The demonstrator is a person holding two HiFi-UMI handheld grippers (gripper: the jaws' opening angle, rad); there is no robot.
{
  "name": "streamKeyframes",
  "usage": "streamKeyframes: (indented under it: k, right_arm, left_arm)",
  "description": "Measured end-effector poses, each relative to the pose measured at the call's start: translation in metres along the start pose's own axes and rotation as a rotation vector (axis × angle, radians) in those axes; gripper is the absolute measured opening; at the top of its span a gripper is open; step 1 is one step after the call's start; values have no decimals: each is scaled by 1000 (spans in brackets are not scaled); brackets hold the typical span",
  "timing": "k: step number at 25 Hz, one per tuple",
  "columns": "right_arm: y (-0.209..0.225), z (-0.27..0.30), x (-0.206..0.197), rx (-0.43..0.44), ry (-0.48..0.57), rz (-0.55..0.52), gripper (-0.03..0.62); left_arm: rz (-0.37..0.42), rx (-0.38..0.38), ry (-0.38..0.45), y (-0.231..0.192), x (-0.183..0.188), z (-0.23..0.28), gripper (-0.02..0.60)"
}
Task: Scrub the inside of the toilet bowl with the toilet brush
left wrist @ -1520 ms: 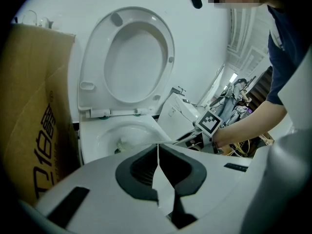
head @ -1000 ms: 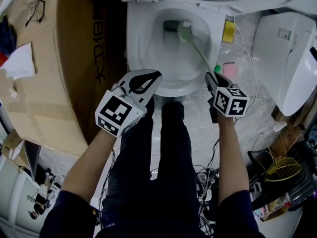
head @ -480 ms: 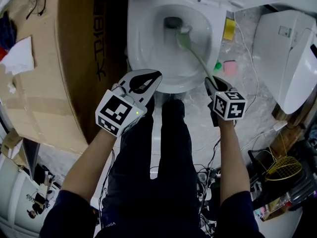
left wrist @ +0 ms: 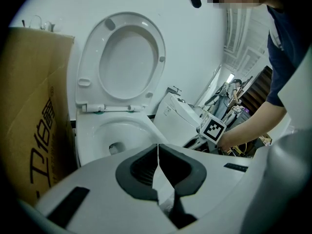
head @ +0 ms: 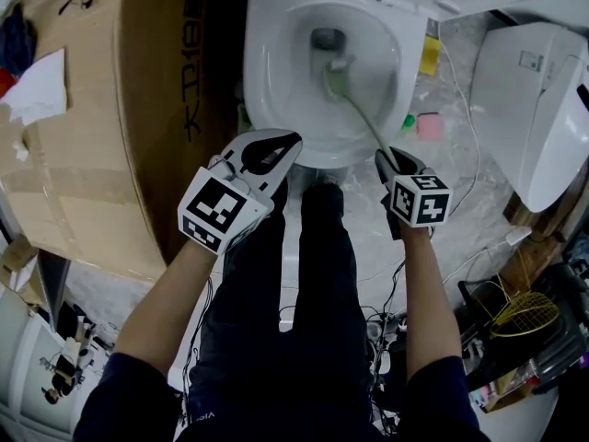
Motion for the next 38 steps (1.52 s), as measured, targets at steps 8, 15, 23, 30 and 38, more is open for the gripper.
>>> streamKeyframes:
  k: [8, 15, 23, 30, 38]
  right_arm:
    - [-27, 9, -5, 34, -31, -13, 83]
    - [-42, 16, 8, 53, -24, -9, 83]
    - [-57, 19, 44, 77, 22, -35, 83]
    - [-56, 17, 77, 75, 63, -45, 83]
    - [-37, 4, 99, 45, 102, -33, 83]
  left_arm:
    - [-13, -4, 9, -1, -9, -12, 35]
    - [-20, -11, 28, -5, -5, -19, 35]
    - [-26, -12, 32, -16, 3, -22, 35]
    - [-17, -12, 28, -20, 15, -22, 35]
    - [0, -22, 28, -13, 28, -18, 35]
Point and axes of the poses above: the fingertips, and each gripper's own axes: z forward along the fingers, y to its right, x out of its top, the point moved 9 cm from there along -z, backward along the fingers, and after that the axes turned 2 degrees about -x, right-handed, at the moved point
